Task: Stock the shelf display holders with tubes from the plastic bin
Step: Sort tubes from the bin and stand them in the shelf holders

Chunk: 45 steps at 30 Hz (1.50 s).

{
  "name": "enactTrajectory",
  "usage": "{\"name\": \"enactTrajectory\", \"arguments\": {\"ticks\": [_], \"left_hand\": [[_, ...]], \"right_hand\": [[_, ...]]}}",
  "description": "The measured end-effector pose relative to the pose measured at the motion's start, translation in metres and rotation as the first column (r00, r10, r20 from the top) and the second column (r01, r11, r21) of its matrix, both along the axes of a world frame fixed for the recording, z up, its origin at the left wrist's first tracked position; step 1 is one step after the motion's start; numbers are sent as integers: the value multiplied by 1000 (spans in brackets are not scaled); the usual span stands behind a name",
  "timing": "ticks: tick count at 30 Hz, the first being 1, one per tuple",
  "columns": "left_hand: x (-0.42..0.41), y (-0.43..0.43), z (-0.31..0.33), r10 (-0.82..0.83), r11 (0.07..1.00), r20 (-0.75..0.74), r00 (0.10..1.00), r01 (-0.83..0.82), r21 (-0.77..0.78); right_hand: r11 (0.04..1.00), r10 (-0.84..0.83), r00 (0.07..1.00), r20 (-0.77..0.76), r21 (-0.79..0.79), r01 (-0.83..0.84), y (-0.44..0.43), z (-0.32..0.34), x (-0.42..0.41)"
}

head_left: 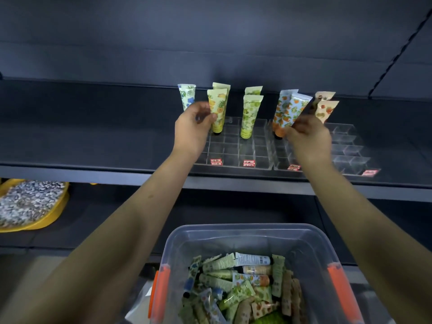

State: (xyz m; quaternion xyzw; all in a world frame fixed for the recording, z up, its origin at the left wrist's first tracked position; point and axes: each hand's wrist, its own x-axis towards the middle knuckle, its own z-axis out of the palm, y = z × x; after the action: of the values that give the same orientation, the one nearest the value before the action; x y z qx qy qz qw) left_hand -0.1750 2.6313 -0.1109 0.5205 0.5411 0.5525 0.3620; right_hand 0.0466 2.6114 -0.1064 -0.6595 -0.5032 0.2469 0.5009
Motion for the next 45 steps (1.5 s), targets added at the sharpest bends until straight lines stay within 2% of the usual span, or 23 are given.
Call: {"name": "enactTrajectory", "arguments": {"ticks": [13, 16, 35, 39, 45], "left_hand": [[-3, 6, -2, -42, 999, -202, 979, 48, 24], [-4, 6, -2, -27, 999, -189, 982, 32, 20], [-3, 1, 2, -50, 998, -335, 941, 36, -48], [-5, -4, 3, -16, 1000, -332, 943, 7, -29], [-12, -22, 5, 88, 996, -408, 909, -86, 24]], "right_hand": [[999, 46, 975, 219, -38, -39, 8, -3, 0], [998, 57, 967, 250, -52, -45, 7, -1, 0], [999, 37, 964, 265, -40, -27, 2, -2, -1], [998, 51, 961, 271, -40, -42, 3, -1, -1], [997, 59, 973, 222, -51, -49, -1, 3, 1]]}}
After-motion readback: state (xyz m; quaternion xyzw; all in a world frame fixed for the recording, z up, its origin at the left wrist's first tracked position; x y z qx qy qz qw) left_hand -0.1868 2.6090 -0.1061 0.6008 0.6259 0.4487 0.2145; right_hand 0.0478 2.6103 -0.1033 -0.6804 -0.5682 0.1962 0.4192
